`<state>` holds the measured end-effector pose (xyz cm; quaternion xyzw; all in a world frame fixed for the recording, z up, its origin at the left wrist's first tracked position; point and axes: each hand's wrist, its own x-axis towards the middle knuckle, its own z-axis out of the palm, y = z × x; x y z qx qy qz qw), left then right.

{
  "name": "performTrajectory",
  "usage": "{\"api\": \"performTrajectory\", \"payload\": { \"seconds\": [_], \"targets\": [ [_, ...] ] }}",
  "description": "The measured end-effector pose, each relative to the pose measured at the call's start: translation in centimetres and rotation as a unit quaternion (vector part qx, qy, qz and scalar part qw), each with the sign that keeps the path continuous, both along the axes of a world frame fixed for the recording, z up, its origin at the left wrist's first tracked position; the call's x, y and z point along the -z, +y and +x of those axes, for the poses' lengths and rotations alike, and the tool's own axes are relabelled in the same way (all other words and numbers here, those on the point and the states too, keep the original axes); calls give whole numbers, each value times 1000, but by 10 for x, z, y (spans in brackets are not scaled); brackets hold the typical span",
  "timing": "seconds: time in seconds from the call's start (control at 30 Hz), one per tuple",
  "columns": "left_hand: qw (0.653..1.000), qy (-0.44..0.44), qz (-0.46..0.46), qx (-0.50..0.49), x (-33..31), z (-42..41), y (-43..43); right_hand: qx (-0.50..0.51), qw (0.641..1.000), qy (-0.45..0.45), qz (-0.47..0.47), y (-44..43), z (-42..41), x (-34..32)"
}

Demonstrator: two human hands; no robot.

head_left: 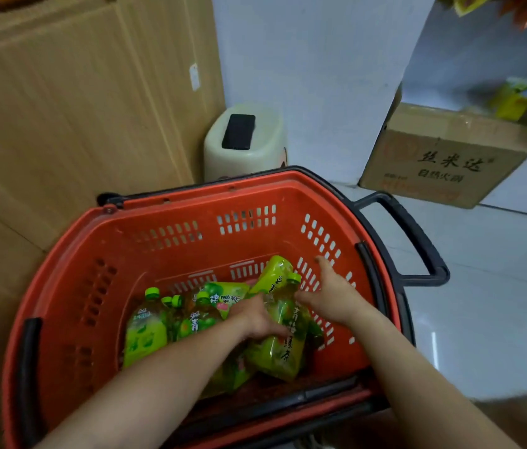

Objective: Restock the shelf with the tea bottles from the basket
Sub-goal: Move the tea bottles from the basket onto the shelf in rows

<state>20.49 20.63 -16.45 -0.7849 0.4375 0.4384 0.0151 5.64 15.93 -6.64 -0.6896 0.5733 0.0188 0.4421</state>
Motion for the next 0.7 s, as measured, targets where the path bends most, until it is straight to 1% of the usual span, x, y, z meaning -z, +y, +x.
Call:
{"api": "performTrajectory", "payload": {
  "seconds": [0.03, 0.1, 0.17, 0.23, 0.3, 0.33, 0.4, 0.43, 0.47, 0.5, 0.53, 0.57, 0.6, 0.63, 0.67, 0.7],
  "targets": [
    [998, 45, -3, -45, -4, 5, 3, -2, 1000, 6, 15, 0, 1, 1],
    [983, 140, -13, -119, -16, 13, 8, 2, 999, 21, 49, -1, 4, 5],
    [973, 186, -58, -126, -32, 18, 11, 19, 996, 12, 84, -3, 5, 7],
    [967, 202, -128, -93, -53, 20, 12, 54, 994, -51, 86, -5, 8, 7],
    [956, 227, -169, -77, -69, 21, 11, 103, 985, -130, 38, -8, 11, 4],
    [948, 250, -178, -83, -73, 22, 12, 114, 982, -153, 2, -8, 12, 2],
    [919, 338, -173, -100, -76, 28, 13, 108, 979, -150, -84, -3, 16, 0],
    [898, 392, -153, -128, -77, 32, 12, 100, 978, -138, -122, 0, 17, 1],
    [884, 420, -131, -158, -77, 35, 10, 90, 978, -120, -147, 2, 18, 2],
    [889, 405, -122, -173, -72, 37, 6, 79, 979, -99, -160, 5, 18, 2],
    [916, 344, -122, -169, -61, 39, 1, 71, 980, -82, -168, 7, 16, 3],
    [954, 241, -118, -136, -48, 39, -3, 69, 980, -68, -173, 7, 16, 3],
    [984, 131, -95, -79, -35, 35, -5, 72, 980, -58, -179, 7, 15, 3],
    [997, 46, -54, -15, -22, 29, -4, 73, 978, -54, -187, 6, 13, 3],
    [999, -9, -15, 36, -7, 23, -2, 75, 976, -58, -197, 5, 13, 4],
    [997, -43, 0, 61, 5, 17, 1, 76, 974, -64, -205, 5, 12, 4]
  ]
}}
